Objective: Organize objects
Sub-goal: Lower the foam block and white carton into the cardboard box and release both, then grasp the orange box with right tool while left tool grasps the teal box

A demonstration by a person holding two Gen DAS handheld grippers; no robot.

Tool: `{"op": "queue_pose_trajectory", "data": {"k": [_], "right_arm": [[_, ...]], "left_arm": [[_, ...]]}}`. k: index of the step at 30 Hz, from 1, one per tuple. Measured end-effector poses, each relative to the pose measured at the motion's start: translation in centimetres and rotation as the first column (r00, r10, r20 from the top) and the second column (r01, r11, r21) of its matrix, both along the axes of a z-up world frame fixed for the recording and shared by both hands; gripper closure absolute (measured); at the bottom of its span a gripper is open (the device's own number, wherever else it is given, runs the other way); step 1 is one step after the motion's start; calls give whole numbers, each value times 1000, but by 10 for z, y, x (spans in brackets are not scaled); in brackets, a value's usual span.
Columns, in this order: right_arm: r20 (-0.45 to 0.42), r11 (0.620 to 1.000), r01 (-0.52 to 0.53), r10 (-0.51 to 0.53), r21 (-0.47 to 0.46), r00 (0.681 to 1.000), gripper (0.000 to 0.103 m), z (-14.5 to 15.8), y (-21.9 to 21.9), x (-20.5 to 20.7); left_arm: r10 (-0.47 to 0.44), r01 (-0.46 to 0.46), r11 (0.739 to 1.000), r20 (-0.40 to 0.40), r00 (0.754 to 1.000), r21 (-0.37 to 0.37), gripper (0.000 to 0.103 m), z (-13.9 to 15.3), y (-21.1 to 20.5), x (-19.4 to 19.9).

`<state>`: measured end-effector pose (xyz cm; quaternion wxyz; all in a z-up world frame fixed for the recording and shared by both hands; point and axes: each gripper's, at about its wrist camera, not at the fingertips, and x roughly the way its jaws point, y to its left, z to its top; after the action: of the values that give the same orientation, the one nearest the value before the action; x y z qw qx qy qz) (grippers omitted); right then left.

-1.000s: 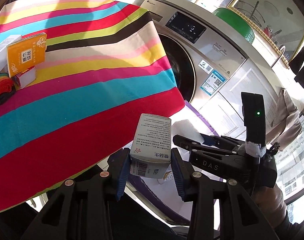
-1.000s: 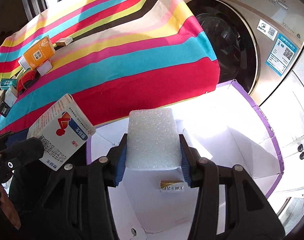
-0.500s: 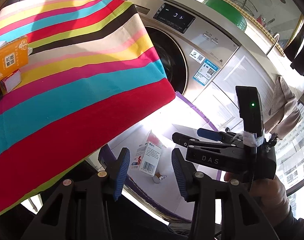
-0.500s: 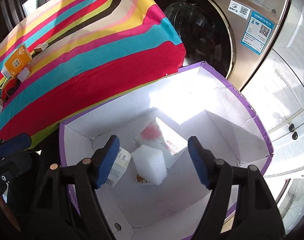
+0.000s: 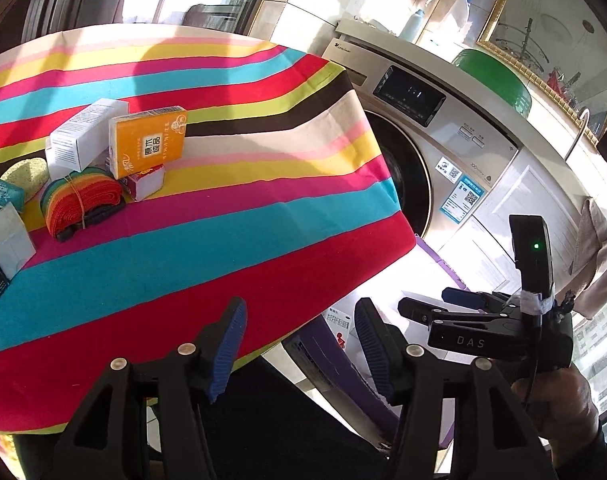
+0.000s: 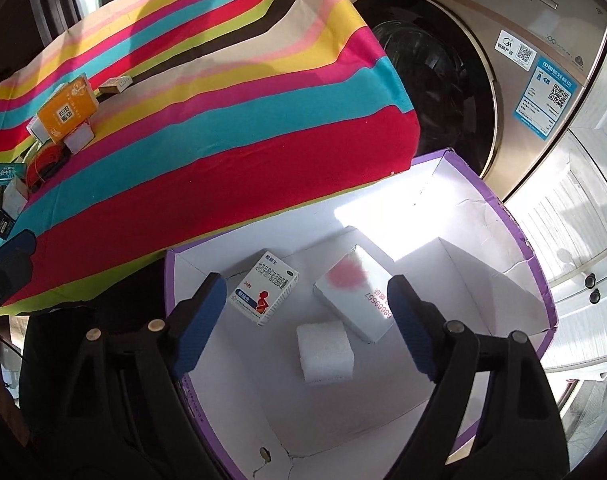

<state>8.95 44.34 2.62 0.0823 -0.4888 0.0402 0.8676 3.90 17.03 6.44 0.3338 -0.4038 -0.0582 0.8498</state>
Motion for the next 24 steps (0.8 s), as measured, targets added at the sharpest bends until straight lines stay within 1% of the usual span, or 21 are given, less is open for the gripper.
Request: {"op": "queue_pose_trajectory", "data": {"k": [3, 5, 8, 12, 17, 20, 22, 24], "right_arm": [[-5, 1000, -30, 30, 3, 1000, 15, 4, -11, -1], [-11, 999, -52, 52, 6, 999, 12, 7, -18, -3], [-21, 996, -84, 84, 17, 996, 11, 10, -29, -8], [-40, 991, -135, 135, 11, 990, 8, 13, -49, -19], [-61, 976, -219, 218, -6, 974, 8, 18, -81, -35], [-80, 963, -269, 268, -6, 960, 7, 22, -102, -43], [-92, 955, -296, 294, -6, 951, 7, 24, -114, -48], [-102, 948, -319, 317, -7, 943, 6, 26, -126, -53]], "left_arm": [[78, -78, 997, -6, 997, 11, 42, 1, -29, -4], [140, -140, 990, -6, 990, 17, 41, 0, -51, -7], [241, -241, 970, -2, 970, 31, 41, -2, -85, -9], [353, -352, 934, 3, 936, 52, 41, -3, -128, -11], [436, -436, 899, 20, 900, 48, 39, -8, -165, -15], [463, -463, 885, 26, 886, 39, 37, -11, -178, -18], [478, -479, 877, 29, 878, 38, 33, -11, -185, -21], [495, -496, 867, 26, 868, 43, 32, -9, -188, -24]]}}
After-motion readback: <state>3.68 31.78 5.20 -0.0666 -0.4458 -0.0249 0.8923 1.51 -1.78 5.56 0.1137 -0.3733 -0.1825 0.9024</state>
